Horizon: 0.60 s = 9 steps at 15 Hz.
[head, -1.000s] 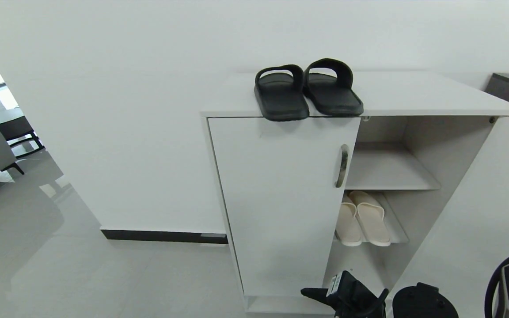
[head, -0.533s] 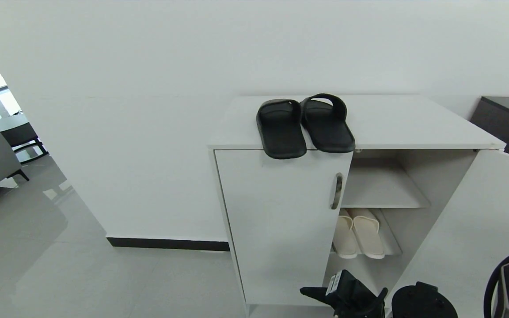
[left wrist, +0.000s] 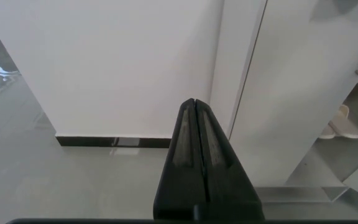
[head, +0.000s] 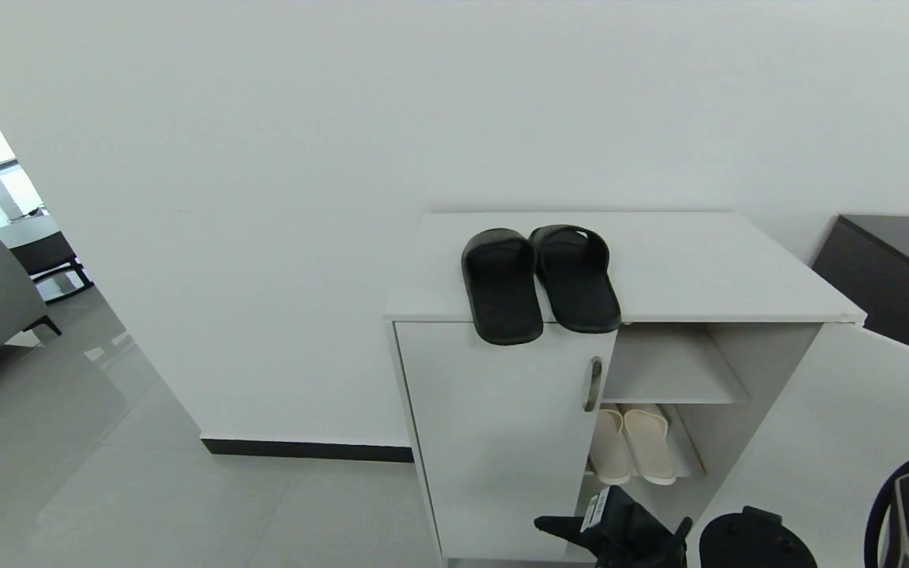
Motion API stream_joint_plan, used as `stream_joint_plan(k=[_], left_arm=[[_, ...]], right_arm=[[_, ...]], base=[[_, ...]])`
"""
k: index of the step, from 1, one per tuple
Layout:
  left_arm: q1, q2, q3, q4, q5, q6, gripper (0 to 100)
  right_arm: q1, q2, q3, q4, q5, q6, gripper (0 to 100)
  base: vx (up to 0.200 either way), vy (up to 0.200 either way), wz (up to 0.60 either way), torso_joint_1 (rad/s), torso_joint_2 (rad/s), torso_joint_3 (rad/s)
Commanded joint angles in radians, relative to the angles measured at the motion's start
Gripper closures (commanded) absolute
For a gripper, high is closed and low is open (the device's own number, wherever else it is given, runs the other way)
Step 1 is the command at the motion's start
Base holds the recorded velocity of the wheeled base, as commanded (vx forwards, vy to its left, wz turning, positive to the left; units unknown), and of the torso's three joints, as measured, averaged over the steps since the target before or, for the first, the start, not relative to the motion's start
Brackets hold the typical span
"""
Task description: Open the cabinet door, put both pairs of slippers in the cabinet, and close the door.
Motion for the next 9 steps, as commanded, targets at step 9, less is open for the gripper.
stream_joint_plan(k=[9], left_arm=[[0.001,0.002,0.000,0.000,0.000,-0.002,100]], right_arm=[[0.001,-0.004,0.000,-0.001,0.005,0.041,0]], base=[[0.000,0.000,0.00,0.270,-0.57,-0.307]])
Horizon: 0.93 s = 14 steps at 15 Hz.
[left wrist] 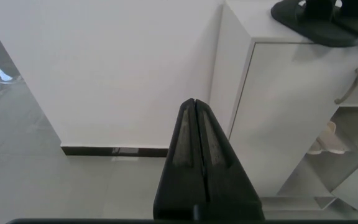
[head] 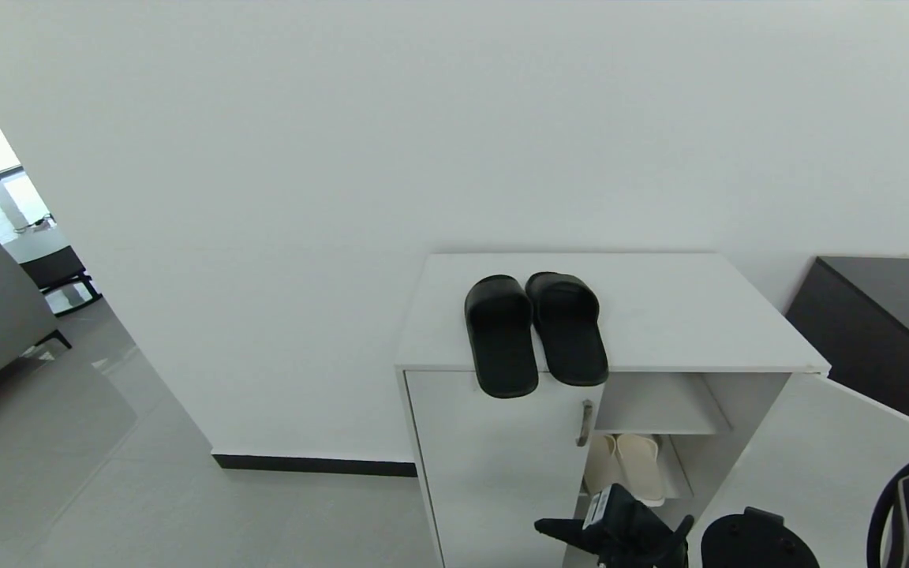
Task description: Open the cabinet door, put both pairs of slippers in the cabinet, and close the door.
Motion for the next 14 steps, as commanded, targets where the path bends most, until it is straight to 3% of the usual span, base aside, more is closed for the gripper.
stream_joint_plan(k=[1,5,6,8,10,11,13,14], left_arm=[[0.001,0.002,0.000,0.000,0.000,0.000,100],[0.001,0.002,0.000,0.000,0.000,0.000,100],[-0.001,0.002,0.000,0.000,0.002,0.000,100],[0.001,0.002,0.000,0.000,0.002,0.000,100],[0.001,0.002,0.000,0.000,0.002,0.000,100],[-0.001,0.002,0.000,0.000,0.002,0.000,100],[0.001,0.002,0.000,0.000,0.002,0.002,100],[0.001,0.002,0.000,0.000,0.002,0.002,100]], right_arm=[[0.000,-0.016,-0.001,-0.001,0.006,0.006,0],[-0.009,-0.062,-0.018,0.020,-0.044,-0.025,0],[0.011,-0.134,-0.081,0.171,-0.127,-0.025,0],[0.025,-0.338,-0.311,0.714,-0.334,-0.008,0],[0.081,-0.461,-0.541,1.177,-0.396,0.181,0],[0.084,-0.445,-0.636,1.272,-0.488,0.250,0],[0.069,-0.332,-0.698,1.235,-0.685,0.284,0],[0.060,-0.293,-0.698,1.188,-0.718,0.282,0]], base=[[0.000,0.000,0.00,0.217,-0.47,-0.242],[0.000,0.000,0.00,0.059,-0.12,-0.061],[0.000,0.000,0.00,0.000,0.00,0.000],[0.000,0.000,0.00,0.000,0.00,0.000],[0.000,0.000,0.00,0.000,0.00,0.000],[0.000,0.000,0.00,0.000,0.00,0.000],[0.000,0.000,0.00,0.000,0.00,0.000],[0.000,0.000,0.00,0.000,0.00,0.000]])
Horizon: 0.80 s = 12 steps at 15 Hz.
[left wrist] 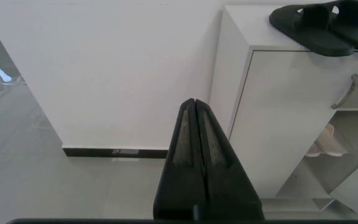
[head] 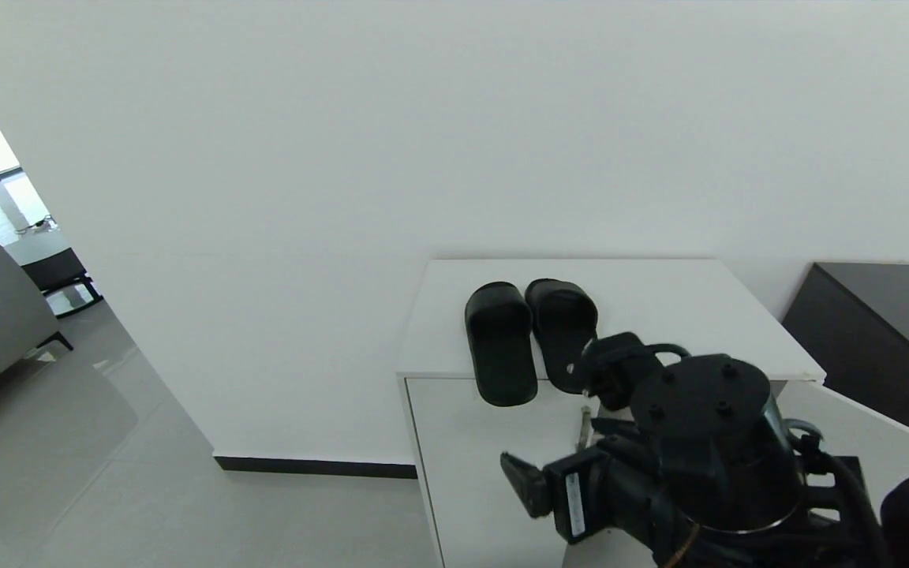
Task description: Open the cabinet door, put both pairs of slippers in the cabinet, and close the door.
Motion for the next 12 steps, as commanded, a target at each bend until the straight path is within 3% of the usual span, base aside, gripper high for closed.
stream_joint_plan(k=[1,3,6,10,12], left_arm=[[0.001,0.001,0.000,0.000,0.000,0.002,100],[0.001,0.001,0.000,0.000,-0.001,0.002,100],[-0.001,0.001,0.000,0.000,-0.004,0.000,100],[-0.001,0.001,0.000,0.000,-0.004,0.000,100],[0.001,0.001,0.000,0.000,-0.004,0.000,100]], right_arm=[[-0.013,0.098,-0.083,-0.041,-0.109,0.034,0],[-0.051,0.222,-0.152,-0.130,-0.123,-0.052,0],[-0.120,0.317,-0.221,-0.161,-0.157,-0.063,0],[-0.225,0.420,-0.313,-0.268,-0.170,-0.174,0],[-0.231,0.420,-0.313,-0.270,-0.163,-0.180,0]], base=[[0.000,0.000,0.00,0.000,0.00,0.000],[0.000,0.000,0.00,0.000,0.00,0.000],[0.200,0.000,0.00,-0.003,0.00,0.005],[0.200,0.000,0.00,0.015,0.00,0.001],[0.000,0.000,0.00,0.000,0.00,0.000]])
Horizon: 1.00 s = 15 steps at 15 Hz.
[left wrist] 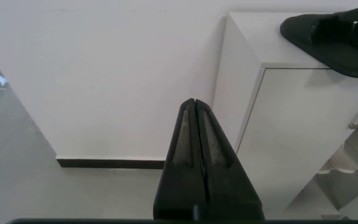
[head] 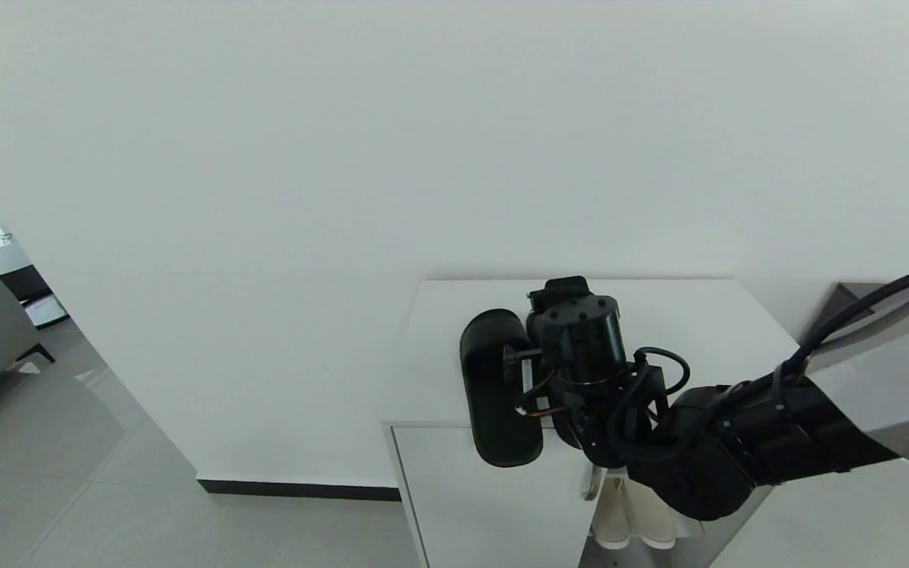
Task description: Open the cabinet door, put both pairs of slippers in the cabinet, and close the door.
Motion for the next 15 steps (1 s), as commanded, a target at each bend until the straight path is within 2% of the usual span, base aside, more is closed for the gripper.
stream_joint_plan(k=[1,6,11,15], left_arm=[[0.000,0.000,0.000,0.000,0.000,0.000,100],[0.000,0.000,0.000,0.000,0.000,0.000,100],[0.001,0.000,0.000,0.000,0.000,0.000,100],[0.000,0.000,0.000,0.000,0.000,-0.002,100]], right_arm=[[-0.008,0.029,-0.007,-0.002,0.001,0.003,0],[-0.008,0.049,-0.004,-0.002,0.022,0.029,0],[-0.062,0.129,-0.125,0.001,0.031,0.031,0],[-0.062,0.159,-0.160,0.001,0.050,0.029,0]], base=[[0.000,0.000,0.00,0.000,0.00,0.000],[0.000,0.000,0.00,0.000,0.00,0.000],[0.000,0.000,0.00,0.000,0.00,0.000],[0.000,0.000,0.00,0.000,0.00,0.000]])
